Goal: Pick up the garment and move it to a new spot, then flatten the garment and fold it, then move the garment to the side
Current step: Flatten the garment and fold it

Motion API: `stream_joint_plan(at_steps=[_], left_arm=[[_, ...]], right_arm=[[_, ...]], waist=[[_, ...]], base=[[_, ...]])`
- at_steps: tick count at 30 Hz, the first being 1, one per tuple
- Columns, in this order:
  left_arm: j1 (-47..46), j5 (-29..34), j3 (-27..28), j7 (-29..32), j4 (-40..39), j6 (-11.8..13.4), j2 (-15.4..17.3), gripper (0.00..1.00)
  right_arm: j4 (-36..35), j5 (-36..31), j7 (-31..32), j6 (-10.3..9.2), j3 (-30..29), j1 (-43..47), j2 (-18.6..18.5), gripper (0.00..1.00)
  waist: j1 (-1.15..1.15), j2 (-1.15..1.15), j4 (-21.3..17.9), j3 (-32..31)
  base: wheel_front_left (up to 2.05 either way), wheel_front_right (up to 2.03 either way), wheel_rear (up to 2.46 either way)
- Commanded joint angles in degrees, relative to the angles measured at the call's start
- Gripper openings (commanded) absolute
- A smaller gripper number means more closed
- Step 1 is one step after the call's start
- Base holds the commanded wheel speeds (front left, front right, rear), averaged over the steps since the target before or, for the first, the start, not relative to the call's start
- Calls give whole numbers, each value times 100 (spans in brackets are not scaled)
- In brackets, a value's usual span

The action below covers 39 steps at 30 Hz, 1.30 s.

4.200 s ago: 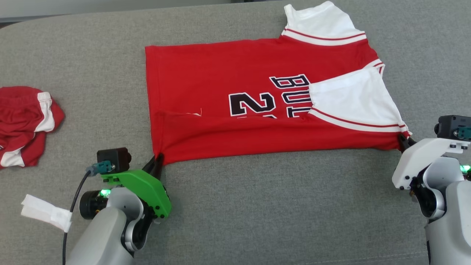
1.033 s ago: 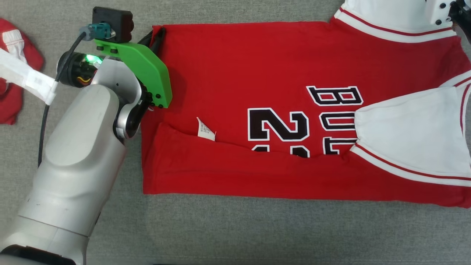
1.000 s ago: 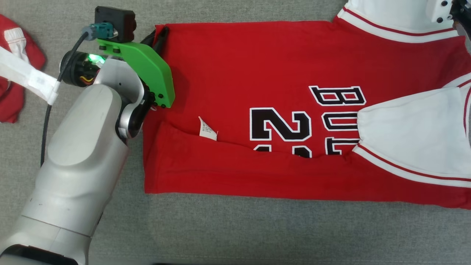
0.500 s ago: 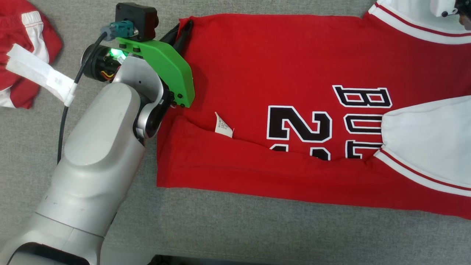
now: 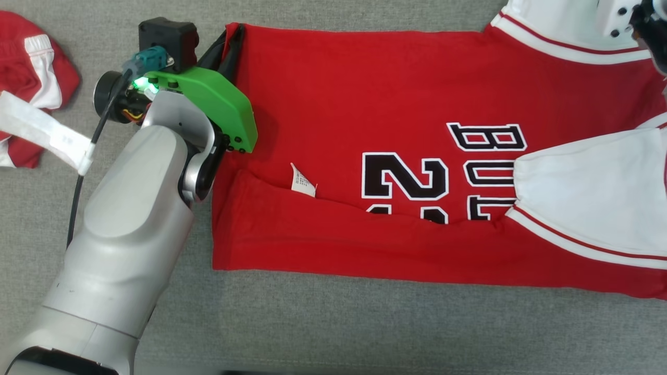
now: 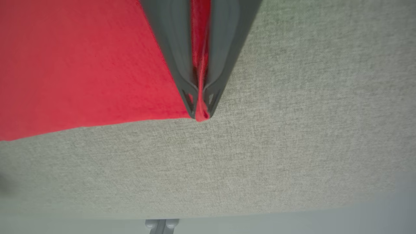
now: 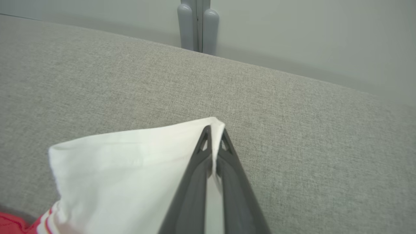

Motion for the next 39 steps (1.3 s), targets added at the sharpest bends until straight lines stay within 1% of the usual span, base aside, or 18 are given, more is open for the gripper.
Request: stream_joint_plan(at_steps=[1, 4, 6, 9, 13, 14, 17, 20, 23, 26, 28, 29, 33, 39], left_arm=[[123, 57, -2, -83, 5, -35, 49, 0], [211, 92, -35, -222, -19, -95, 129, 0], [311, 185, -111, -295, -18, -58, 213, 0], [476, 245, -178, -463, -76, -89, 286, 0], [777, 363, -249, -871, -116, -131, 438, 0], [854, 423, -298, -1032, -123, -202, 481, 0], [1016, 528, -339, -1402, -63, -265, 578, 0], [1181, 671, -360, -1634, -15, -309, 663, 0], [1313, 914, -348, -1717, -56, -309, 767, 0], [1552, 1206, -168, -1721, -369, -269, 873, 0], [1780, 1389, -77, -1718, -555, -289, 942, 0], [1976, 1546, 45, -1719, -691, -310, 986, 0], [2372, 1826, 282, -1720, -920, -324, 1018, 0], [2847, 2112, 581, -1720, -1050, -380, 904, 0]], right_arm=[[-60, 82, -85, -10, 38, 153, -25, 0], [-260, 321, -234, -10, 103, 454, -109, 0], [-443, 462, -327, -10, 109, 702, -200, 0], [-754, 616, -415, -10, 72, 1141, -333, 0], [-1268, 799, -548, -9, -53, 1831, -442, 0], [-1419, 824, -568, -10, -76, 2046, -463, 0], [-1848, 902, -615, -10, -198, 2590, -468, 0], [-2306, 933, -544, -9, -370, 3170, -401, 0], [-2712, 897, -421, -10, -565, 3688, -325, 0], [-3094, 835, -261, -9, -751, 4155, -172, 0], [-3275, 813, -175, -9, -847, 4419, -76, 0], [-3413, 795, -107, -9, -911, 4640, 31, 0], [-3581, 718, -41, -9, -934, 4981, 190, 0], [-3714, 664, 22, -9, -1034, 5444, 403, 0]], waist=[[0, 0, -98, -174], [0, 0, -161, -346], [0, 0, -198, -463], [0, 0, -251, -628], [0, 0, -351, -877], [0, 0, -379, -947], [0, 0, -456, -1109], [0, 0, -542, -1264], [0, 0, -626, -1357], [0, 0, -725, -1425], [0, 0, -769, -1472], [0, 0, -807, -1514], [0, 0, -851, -1603], [0, 0, -836, -1758]], base=[[0, 0, 0], [0, 0, 0], [0, 0, 0], [0, 0, 0], [0, 0, 0], [0, 0, 0], [0, 0, 0], [0, 0, 0], [0, 0, 0], [0, 0, 0], [0, 0, 0], [0, 0, 0], [0, 0, 0], [0, 0, 0]])
